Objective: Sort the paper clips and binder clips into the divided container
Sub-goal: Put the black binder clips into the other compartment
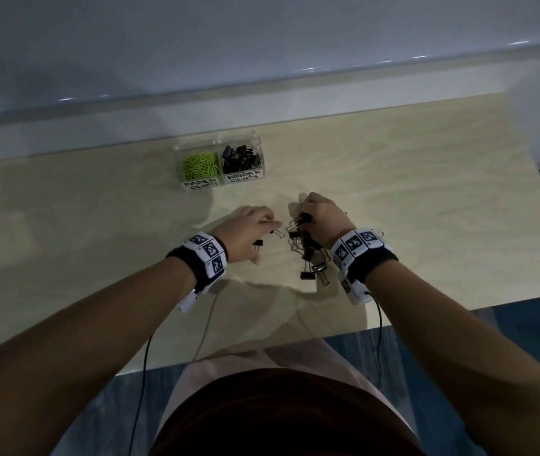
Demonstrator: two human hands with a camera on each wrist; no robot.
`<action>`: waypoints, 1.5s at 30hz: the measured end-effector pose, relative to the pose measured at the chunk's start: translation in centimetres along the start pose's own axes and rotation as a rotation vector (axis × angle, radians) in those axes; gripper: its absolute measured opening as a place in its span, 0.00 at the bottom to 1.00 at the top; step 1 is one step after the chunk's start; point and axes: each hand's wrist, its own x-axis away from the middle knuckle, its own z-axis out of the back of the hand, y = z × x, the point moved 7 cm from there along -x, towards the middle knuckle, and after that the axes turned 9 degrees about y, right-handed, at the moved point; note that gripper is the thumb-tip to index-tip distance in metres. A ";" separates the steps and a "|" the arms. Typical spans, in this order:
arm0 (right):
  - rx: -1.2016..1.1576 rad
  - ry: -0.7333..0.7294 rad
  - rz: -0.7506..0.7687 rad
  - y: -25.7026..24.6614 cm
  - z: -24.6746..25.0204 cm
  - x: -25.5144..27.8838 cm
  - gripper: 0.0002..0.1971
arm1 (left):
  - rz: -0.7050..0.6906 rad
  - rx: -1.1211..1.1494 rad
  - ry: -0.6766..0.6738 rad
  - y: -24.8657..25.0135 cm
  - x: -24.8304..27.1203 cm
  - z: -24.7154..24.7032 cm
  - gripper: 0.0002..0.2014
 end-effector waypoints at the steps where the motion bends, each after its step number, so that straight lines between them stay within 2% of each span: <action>1: -0.005 -0.001 -0.015 0.2 0.0 0.0 0.09 | 0.005 0.017 0.010 -0.1 -0.1 -0.1 0.38; 5: -0.057 0.030 -0.049 0.5 -0.1 0.2 0.10 | 0.011 0.101 0.077 0.2 -0.9 0.5 0.23; 8: -0.078 0.066 -0.010 0.2 -0.1 0.6 0.11 | 0.038 0.119 0.112 0.0 -0.9 0.6 0.14; 15: -0.089 0.106 0.023 0.3 -0.1 1.3 0.10 | 0.201 0.287 0.277 -1.5 0.3 1.1 0.12; 20: -0.119 0.138 -0.003 0.0 0.5 0.4 0.09 | 0.280 0.361 0.321 -2.1 0.9 1.3 0.09; 25: -0.201 0.259 0.044 -3.5 3.4 -3.6 0.05 | 0.299 0.407 0.357 -3.7 1.6 1.9 0.06; 29: -0.223 0.333 0.073 -6.9 4.4 -8.4 0.08 | 0.314 0.442 0.352 -5.4 1.7 3.1 0.06; 32: -0.168 0.238 0.069 -8.5 3.4 -10.6 0.11 | 0.309 0.426 0.270 -5.6 1.6 3.6 0.05; 34: -0.109 0.172 0.081 -8.7 3.1 -10.7 0.17 | 0.275 0.414 0.293 -5.2 1.3 5.1 0.05; 37: -0.164 0.224 0.069 -6.8 4.8 -8.7 0.20 | 0.297 0.473 0.522 -5.5 0.8 9.2 0.05; 39: -0.183 0.256 0.025 -4.0 6.1 -6.4 0.20 | 0.323 0.485 0.704 -6.4 0.3 11.8 0.03; 40: -0.159 0.249 -0.014 -2.2 6.4 -5.0 0.20 | 0.330 0.475 0.747 -6.9 -0.2 12.6 0.03; 45: 0.043 0.139 -0.178 5.7 7.0 2.3 0.21 | 0.322 0.211 0.659 -6.8 -3.4 12.4 0.06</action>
